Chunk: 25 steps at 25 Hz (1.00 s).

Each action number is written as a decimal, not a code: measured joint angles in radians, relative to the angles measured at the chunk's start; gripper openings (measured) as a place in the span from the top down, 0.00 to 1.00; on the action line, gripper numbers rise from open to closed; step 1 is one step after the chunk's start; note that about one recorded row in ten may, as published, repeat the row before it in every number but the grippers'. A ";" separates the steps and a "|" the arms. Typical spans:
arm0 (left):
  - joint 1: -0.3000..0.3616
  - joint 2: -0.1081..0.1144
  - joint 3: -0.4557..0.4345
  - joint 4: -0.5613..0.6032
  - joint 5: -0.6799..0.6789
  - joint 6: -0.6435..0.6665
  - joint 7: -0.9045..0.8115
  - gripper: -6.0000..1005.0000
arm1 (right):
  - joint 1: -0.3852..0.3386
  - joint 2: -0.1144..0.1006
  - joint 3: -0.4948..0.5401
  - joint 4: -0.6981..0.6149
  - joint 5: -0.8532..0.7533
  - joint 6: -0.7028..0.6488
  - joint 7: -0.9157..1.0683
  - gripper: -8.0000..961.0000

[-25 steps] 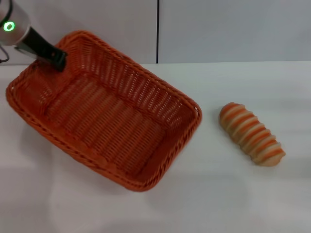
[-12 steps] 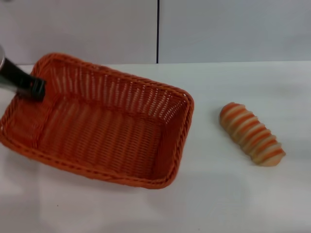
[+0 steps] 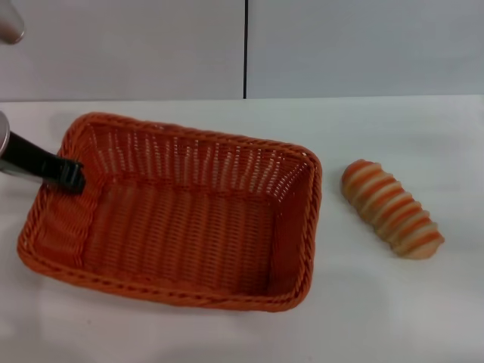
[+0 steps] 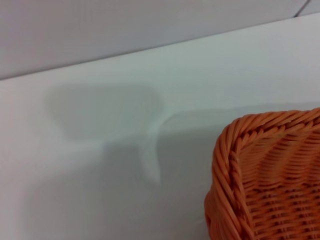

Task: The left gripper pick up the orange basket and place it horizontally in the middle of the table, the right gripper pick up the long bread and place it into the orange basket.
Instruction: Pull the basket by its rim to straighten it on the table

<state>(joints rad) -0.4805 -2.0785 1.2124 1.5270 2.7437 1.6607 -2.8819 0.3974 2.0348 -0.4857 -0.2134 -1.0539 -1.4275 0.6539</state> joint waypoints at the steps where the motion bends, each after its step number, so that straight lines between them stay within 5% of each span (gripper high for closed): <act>1: 0.022 0.000 0.016 0.011 -0.011 0.001 0.000 0.87 | -0.001 0.003 0.000 -0.002 0.000 0.000 0.000 0.44; 14: 0.067 0.005 0.059 -0.002 -0.053 -0.006 0.000 0.87 | 0.006 0.028 -0.001 -0.015 0.000 0.007 0.001 0.43; 23: 0.037 0.009 0.033 -0.025 -0.053 -0.004 0.000 0.87 | 0.013 0.029 -0.001 -0.016 0.000 0.010 -0.002 0.42; 25: 0.016 0.010 -0.001 -0.055 -0.053 0.000 0.001 0.75 | 0.014 0.029 -0.001 -0.016 0.000 0.010 -0.002 0.42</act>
<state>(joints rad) -0.4642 -2.0682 1.2114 1.4715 2.6910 1.6611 -2.8807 0.4118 2.0633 -0.4863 -0.2297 -1.0539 -1.4175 0.6523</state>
